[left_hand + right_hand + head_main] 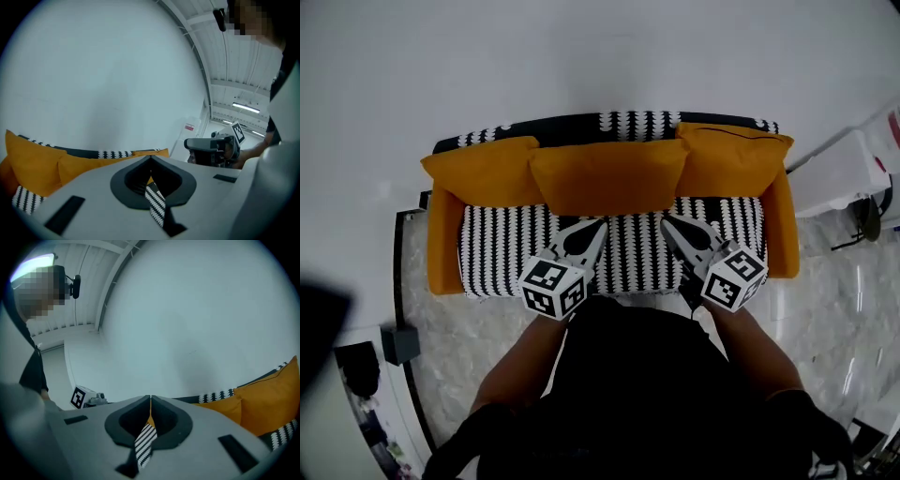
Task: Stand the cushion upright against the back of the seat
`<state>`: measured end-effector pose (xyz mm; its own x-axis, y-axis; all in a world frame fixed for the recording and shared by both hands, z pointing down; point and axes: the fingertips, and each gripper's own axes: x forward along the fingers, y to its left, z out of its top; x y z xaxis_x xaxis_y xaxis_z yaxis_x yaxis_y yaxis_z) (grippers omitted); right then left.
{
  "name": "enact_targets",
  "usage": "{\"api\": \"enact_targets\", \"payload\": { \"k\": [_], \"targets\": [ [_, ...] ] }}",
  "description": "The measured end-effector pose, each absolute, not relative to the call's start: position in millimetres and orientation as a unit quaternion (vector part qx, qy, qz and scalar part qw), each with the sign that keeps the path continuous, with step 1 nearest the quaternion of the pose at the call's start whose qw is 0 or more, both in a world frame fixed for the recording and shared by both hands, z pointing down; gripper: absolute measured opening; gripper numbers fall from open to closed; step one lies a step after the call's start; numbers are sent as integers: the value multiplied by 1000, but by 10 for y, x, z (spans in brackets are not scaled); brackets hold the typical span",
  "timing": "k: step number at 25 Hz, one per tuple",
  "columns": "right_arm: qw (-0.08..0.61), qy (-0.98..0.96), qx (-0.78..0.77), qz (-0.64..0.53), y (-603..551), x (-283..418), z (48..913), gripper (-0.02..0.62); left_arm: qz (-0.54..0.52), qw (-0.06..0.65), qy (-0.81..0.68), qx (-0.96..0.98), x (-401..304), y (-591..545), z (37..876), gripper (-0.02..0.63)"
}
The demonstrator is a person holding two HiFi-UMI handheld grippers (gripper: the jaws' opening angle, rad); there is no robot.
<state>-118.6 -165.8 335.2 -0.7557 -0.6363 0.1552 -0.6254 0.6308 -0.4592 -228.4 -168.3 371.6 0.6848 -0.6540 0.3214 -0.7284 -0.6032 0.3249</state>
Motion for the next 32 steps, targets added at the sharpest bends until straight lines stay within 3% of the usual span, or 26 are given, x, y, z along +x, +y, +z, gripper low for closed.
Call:
{"api": "enact_targets", "payload": {
  "k": [7,15,32],
  "targets": [
    [42,920,-287,-262,-896,-821,3323,35,68,208,-418,882,-1941,-1018,3596,17],
    [-2,931,-260,-256,-162,-694,3468,35,69,212,-450,865,-1808,-175,3543,17],
    [-28,933,-280,-222,638,-1132,3347,35,56,193,-451,869,-2195,583,3230,17]
  ]
}}
